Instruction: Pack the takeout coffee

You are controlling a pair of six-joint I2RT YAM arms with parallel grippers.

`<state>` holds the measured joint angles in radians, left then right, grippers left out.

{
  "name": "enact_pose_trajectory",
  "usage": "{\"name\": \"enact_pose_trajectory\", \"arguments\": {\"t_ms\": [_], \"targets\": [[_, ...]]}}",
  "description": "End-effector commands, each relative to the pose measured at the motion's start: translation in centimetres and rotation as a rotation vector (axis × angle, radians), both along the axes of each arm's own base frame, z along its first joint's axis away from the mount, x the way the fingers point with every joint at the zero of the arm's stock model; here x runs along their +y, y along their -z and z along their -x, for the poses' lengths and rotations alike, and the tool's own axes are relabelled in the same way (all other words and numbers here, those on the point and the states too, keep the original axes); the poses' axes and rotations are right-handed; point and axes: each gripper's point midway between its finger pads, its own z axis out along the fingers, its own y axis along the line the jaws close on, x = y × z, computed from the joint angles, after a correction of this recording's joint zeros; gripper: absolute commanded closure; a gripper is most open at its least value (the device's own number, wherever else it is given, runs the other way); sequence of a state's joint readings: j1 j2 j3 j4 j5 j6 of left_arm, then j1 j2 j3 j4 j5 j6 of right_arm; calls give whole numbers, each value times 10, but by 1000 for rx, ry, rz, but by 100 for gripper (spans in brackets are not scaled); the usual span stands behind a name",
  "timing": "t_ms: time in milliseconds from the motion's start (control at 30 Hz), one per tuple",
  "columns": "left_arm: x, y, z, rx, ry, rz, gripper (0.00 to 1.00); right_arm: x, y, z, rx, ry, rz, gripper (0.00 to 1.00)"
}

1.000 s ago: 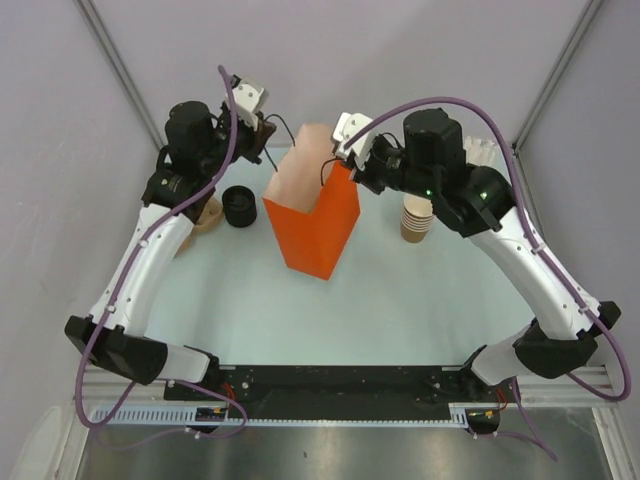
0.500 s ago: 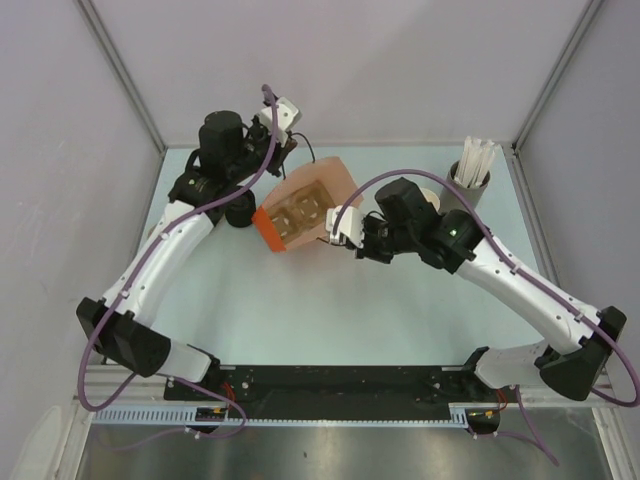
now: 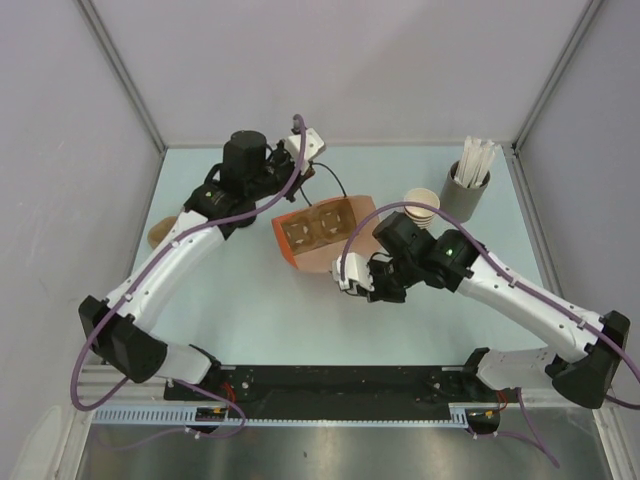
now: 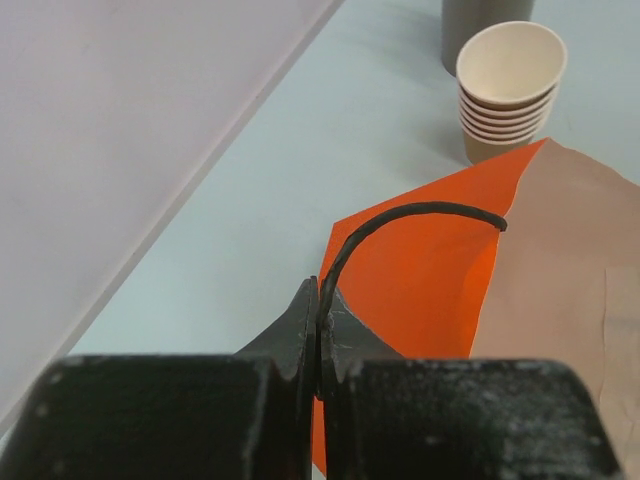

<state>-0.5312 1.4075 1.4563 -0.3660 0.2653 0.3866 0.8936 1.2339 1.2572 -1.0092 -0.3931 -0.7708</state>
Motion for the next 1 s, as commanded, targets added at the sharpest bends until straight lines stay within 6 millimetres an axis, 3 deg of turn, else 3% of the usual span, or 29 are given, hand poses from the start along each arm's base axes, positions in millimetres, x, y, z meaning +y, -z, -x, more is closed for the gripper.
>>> {"name": "enact_pose_trajectory", "arguments": {"t_ms": [0, 267, 500, 667, 967], "targets": [[0, -19, 29, -46, 53, -9, 100, -15, 23, 27, 85, -47, 66, 100], [-4, -2, 60, 25, 150, -33, 100, -24, 48, 34, 100, -28, 77, 100], [-7, 8, 73, 62, 196, -52, 100, -18, 50, 35, 96, -33, 63, 100], [-4, -8, 49, 10, 93, -22, 98, -11, 37, 17, 0, 14, 21, 100], [-1, -39, 0, -107, -80, 4, 97, 14, -32, -40, -225, 157, -94, 100]]}}
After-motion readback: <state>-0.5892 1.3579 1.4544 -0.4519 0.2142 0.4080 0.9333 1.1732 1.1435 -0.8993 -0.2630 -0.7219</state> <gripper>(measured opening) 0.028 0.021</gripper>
